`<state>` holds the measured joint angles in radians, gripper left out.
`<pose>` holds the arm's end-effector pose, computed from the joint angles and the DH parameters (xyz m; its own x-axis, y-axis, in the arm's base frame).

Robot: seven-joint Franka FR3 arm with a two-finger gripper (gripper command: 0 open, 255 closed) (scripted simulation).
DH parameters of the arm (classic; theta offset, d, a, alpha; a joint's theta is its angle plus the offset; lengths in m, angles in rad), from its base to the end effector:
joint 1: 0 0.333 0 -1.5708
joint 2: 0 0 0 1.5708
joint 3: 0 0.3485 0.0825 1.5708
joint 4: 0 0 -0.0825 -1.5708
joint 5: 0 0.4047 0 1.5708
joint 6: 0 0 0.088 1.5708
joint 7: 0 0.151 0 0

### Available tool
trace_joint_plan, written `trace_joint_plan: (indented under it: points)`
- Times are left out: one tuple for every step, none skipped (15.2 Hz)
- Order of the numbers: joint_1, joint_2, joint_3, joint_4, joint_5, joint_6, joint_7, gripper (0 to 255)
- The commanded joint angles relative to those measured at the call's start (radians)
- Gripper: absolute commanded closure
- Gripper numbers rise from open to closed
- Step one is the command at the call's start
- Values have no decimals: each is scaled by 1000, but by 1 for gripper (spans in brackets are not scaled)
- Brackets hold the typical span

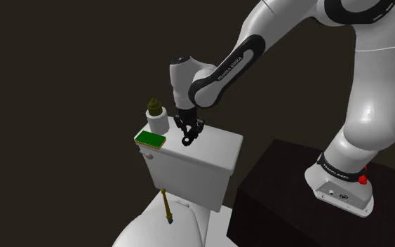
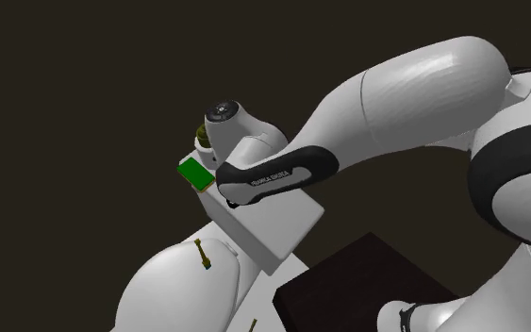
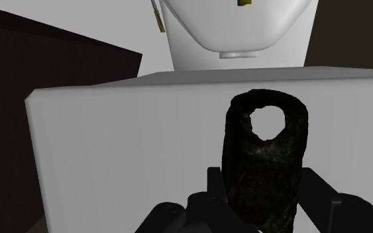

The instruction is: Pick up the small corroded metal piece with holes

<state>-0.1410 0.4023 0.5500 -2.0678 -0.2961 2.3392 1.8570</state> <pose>0.5601 0.2274 0.2280 0.3021 -0.9532 0.0090 -0.9521 -0.3012 0.0526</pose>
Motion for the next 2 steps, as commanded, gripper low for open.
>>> trace_joint_plan:
  points:
    - [-4, -14, 7, -1, 10, -12, -5, 255]
    - [-4, -14, 7, -1, 10, -12, -5, 255]
